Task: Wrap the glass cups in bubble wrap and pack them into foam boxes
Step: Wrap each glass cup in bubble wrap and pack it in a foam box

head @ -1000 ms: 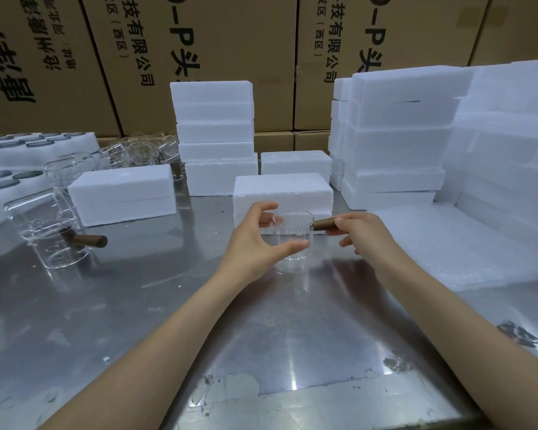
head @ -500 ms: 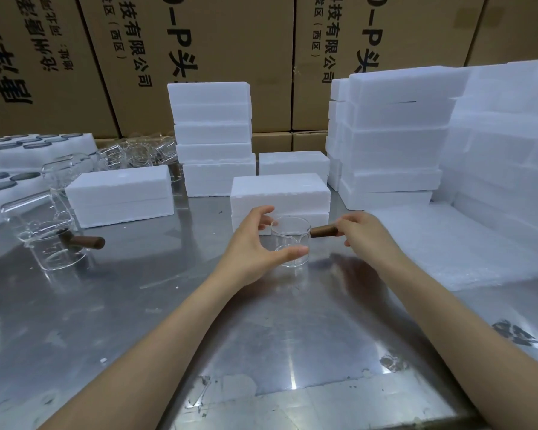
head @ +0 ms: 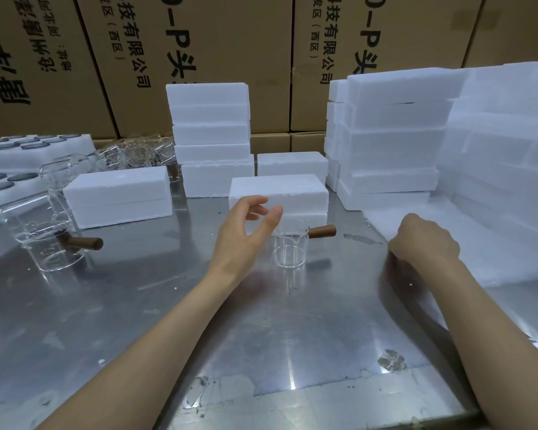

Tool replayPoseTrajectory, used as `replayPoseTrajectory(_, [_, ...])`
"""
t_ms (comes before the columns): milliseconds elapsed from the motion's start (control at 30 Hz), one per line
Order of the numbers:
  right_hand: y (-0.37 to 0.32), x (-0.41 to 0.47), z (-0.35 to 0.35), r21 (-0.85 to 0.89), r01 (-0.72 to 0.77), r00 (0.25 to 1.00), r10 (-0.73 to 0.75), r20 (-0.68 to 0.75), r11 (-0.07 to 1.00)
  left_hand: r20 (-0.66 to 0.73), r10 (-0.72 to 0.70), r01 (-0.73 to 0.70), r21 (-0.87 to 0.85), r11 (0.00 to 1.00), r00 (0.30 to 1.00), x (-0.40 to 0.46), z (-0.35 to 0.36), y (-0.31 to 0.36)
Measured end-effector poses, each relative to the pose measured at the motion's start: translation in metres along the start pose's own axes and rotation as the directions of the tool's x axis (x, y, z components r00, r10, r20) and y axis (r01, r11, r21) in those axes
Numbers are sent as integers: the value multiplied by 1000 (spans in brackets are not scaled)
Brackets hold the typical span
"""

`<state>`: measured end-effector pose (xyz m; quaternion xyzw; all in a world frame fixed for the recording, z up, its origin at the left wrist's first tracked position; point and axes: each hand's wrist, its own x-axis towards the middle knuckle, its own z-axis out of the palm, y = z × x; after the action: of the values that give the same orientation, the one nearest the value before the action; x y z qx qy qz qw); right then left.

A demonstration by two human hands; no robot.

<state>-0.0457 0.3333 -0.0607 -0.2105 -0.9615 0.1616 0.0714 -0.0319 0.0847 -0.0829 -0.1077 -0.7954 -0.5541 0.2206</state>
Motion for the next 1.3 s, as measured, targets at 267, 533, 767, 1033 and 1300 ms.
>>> replayPoseTrajectory(267, [-5,0,-2,187,127,949,-64,-309,974,-14,61,-61,26,998,998,-3,-1,6])
replayPoseTrajectory(533, [-13,-4,-5,386,444,770,-124,-626,809,36,178,-181,129,975,983,-9,3,16])
replayPoseTrajectory(767, [-51,-54,7,-44,885,251,-554,-794,464,146,169,-171,0,985,975,-17,11,33])
replayPoseTrajectory(1033, [-58,-61,21,12,938,273,-717,-641,346,-48,16,-33,-361,932,999,-7,7,38])
replayPoseTrajectory(1300, [-46,-36,13,548,716,697,-384,-606,433,-62,-63,28,-455,890,996,-5,1,35])
